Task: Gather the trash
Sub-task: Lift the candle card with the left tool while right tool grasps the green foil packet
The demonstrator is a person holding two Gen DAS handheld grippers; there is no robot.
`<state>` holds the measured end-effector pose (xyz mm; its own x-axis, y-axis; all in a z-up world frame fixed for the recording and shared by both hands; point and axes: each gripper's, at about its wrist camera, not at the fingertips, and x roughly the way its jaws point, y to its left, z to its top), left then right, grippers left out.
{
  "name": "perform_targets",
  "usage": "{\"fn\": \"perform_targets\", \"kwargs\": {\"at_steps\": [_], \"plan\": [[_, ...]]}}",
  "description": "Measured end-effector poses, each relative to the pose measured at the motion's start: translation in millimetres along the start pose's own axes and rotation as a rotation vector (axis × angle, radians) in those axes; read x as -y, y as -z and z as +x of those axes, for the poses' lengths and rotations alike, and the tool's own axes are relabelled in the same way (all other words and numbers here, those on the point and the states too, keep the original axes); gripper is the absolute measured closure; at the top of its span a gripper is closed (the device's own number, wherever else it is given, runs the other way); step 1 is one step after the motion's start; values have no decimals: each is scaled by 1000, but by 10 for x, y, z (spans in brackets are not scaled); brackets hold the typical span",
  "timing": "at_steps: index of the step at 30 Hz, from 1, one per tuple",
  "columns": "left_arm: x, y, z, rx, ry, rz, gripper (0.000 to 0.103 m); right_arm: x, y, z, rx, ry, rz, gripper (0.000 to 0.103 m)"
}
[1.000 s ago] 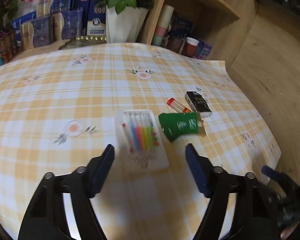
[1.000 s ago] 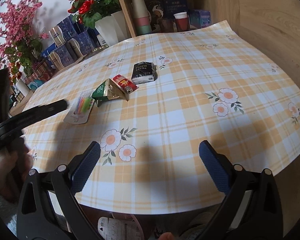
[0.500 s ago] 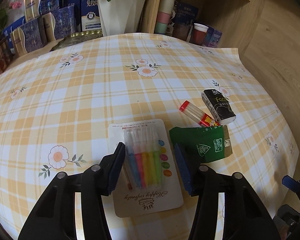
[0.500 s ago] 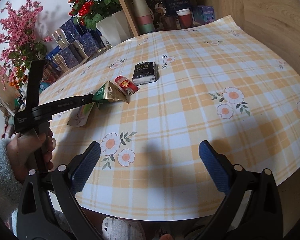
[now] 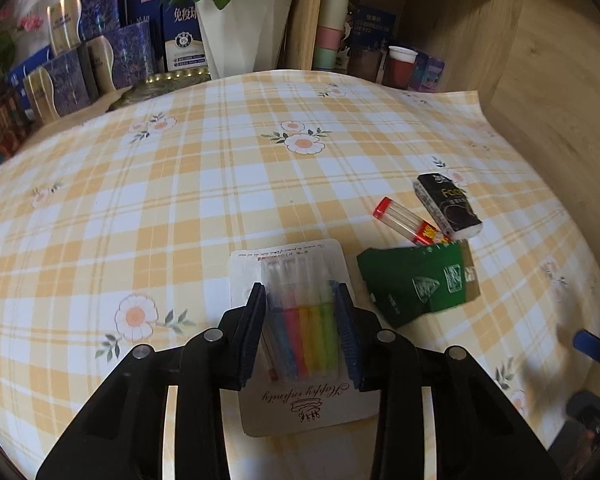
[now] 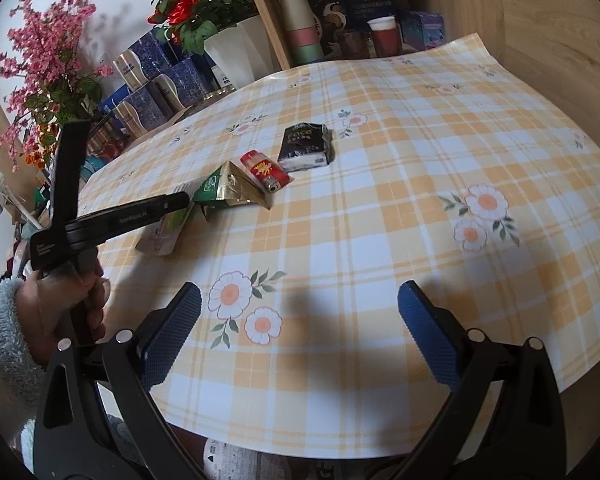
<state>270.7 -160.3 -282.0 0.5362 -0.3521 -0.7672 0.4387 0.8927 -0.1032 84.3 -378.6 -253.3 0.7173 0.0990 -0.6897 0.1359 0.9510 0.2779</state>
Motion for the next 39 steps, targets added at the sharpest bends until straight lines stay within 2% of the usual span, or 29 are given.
{"fn": "perform_targets", "kwargs": {"at_steps": [4,7,11,15,21,22,23,24,25,30,36,39], "plan": [[-74,93,-167,9,29,-18,69,-119,-132,73,6,14,-79,6],[-147,158,-373,30,47,-35,69,-292,-292,223,-28,49,-156,6],[-280,265,-652,49,83,-90,69,-560,-506,441,-33,14,-216,6],[-389,363,-885,72,90,-141,69,-778,-647,727,-36,19,-247,6],[-477,473,-1142,105,66,-154,69,-911,-790,1124,-98,99,-203,7],[-482,482,-1157,105,64,-153,69,-934,-787,1164,-110,116,-210,17],[-485,498,-1175,104,61,-151,69,-960,-779,1199,-129,125,-223,43],[-491,511,-1191,105,57,-147,69,-999,-763,1238,-163,134,-250,45],[-490,519,-1205,106,53,-142,69,-1030,-747,1215,-159,142,-267,46],[-511,575,-1288,112,43,-132,69,-1150,-670,857,-70,74,-290,47],[-568,695,-1390,107,33,-152,69,-1107,-552,472,-25,-23,-204,47],[-580,767,-1481,107,28,-157,69,-1091,-471,302,-15,-43,-183,47]]}}
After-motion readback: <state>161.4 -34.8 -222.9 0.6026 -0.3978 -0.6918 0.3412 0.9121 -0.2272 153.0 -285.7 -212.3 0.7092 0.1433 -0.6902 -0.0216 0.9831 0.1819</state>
